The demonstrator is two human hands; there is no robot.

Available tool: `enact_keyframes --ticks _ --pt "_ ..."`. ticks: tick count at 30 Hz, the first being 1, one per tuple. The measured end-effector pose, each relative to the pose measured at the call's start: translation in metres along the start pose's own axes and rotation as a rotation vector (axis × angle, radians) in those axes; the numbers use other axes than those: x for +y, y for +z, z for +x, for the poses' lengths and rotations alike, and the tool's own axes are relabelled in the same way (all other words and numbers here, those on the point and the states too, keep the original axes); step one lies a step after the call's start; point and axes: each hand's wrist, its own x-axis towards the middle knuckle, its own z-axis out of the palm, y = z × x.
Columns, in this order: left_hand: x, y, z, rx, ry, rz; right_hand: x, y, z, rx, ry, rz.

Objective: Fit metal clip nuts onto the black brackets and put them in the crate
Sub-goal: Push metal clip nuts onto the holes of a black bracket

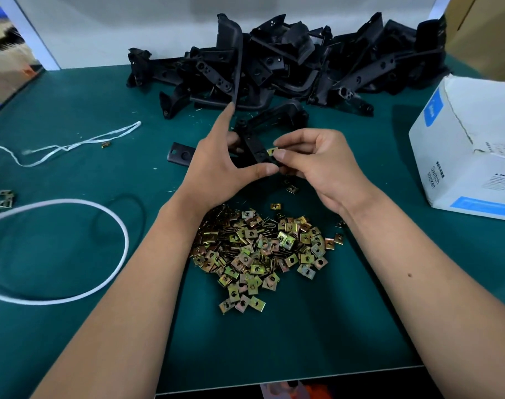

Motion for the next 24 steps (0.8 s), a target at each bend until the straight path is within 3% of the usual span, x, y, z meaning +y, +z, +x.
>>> enact_keyframes --ticks 24 --pt "0.023 0.002 -0.001 0.005 0.017 0.181 -0.004 -0.002 -0.001 -0.041 -0.013 -0.020"
